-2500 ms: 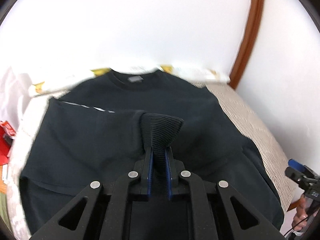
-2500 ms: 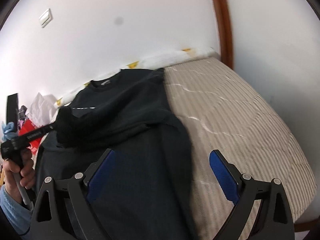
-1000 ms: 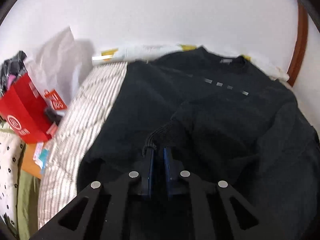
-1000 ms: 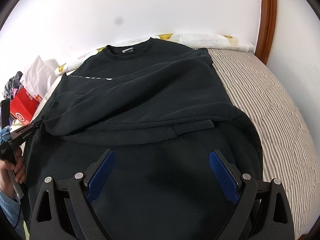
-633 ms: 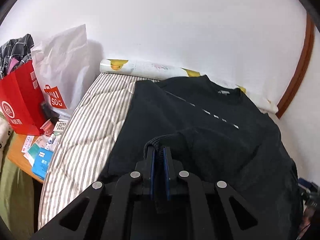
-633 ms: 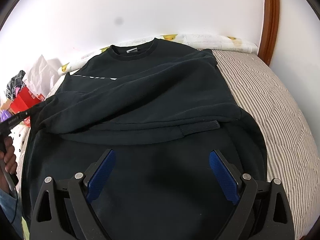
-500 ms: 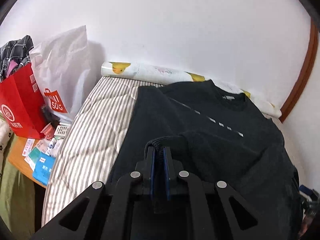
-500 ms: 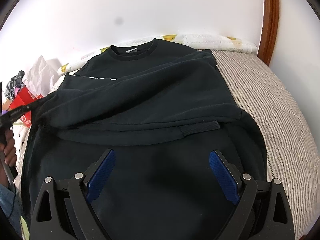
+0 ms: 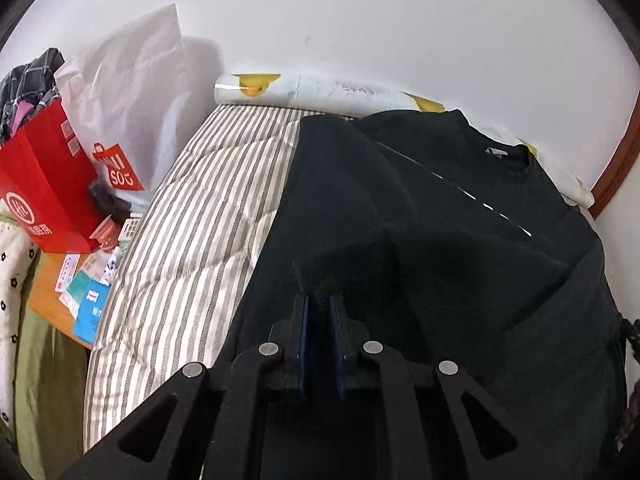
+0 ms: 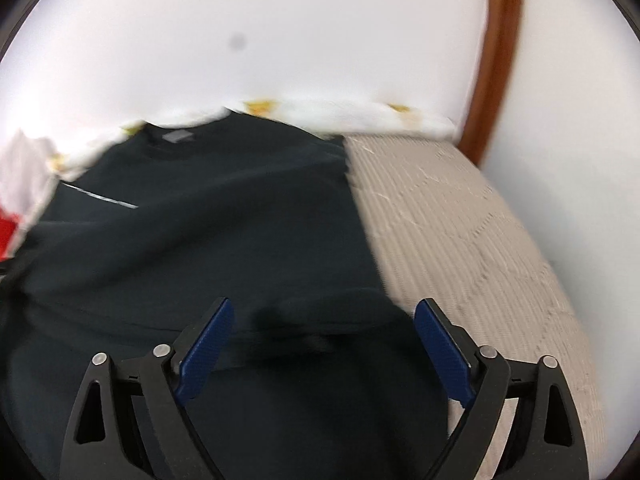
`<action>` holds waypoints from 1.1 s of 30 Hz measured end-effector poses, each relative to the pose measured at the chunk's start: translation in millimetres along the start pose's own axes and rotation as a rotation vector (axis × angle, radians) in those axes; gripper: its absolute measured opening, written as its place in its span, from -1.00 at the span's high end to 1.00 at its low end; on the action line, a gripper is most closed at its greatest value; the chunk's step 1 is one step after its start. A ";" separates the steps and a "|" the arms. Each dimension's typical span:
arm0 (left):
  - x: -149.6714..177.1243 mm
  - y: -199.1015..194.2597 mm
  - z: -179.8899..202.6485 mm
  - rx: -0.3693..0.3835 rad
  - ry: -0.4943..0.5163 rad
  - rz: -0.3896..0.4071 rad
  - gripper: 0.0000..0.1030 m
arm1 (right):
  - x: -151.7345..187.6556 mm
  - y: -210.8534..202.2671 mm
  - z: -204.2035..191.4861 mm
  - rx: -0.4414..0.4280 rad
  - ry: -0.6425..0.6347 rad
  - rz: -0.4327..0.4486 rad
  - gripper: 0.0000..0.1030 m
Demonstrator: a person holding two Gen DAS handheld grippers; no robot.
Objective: Fold small clothes
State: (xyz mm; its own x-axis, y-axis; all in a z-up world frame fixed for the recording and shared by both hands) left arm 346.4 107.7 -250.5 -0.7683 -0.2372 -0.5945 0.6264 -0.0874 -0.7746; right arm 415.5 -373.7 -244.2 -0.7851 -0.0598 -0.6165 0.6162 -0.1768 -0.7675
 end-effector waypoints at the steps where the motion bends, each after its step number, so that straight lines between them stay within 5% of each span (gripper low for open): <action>1: 2.0 -1.3 -0.2 0.006 -0.003 -0.005 0.77 | 4.9 11.1 6.3 0.009 0.006 -0.023 -0.67; 4: 6.8 -2.9 -0.1 0.013 -0.006 -0.017 0.76 | 13.6 26.0 17.6 -0.059 0.071 -0.050 -0.66; 6: 11.2 -5.3 1.1 0.012 -0.004 -0.028 0.75 | 16.9 31.7 29.7 -0.032 0.118 -0.079 -0.66; 7: 13.1 -7.4 2.0 0.009 -0.002 -0.031 0.75 | 19.5 33.9 41.7 0.048 0.131 -0.099 -0.62; 9: 16.2 -12.8 3.8 0.004 -0.001 -0.033 0.67 | 22.0 30.6 44.3 0.033 0.134 -0.110 -0.49; 14: 31.8 -28.7 12.4 0.013 0.008 -0.044 0.49 | 27.3 -9.0 53.9 0.004 0.126 -0.041 -0.48; 29: 86.4 -122.1 54.0 -0.010 0.083 0.064 0.49 | 92.8 -95.5 81.6 0.014 0.072 0.014 -0.43; 33: 108.0 -136.6 50.7 0.005 0.061 0.063 0.49 | 114.2 -106.7 84.2 -0.047 0.079 -0.018 -0.32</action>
State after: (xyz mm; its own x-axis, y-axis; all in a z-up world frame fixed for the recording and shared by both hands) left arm 184.6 45.0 -197.9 -0.7337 -0.1833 -0.6543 0.6744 -0.0785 -0.7342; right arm 254.8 -444.4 -218.0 -0.7897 0.0206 -0.6131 0.6058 -0.1312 -0.7847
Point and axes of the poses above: each gripper's, at about its wrist camera, not at the fingertips, and y roughly the way its jaws point, z to its right, x to its underside, the point moved 9 cm from there along y, roughly the way its jaws point, and after that the axes turned 8 degrees about x, right-handed, at the moved point
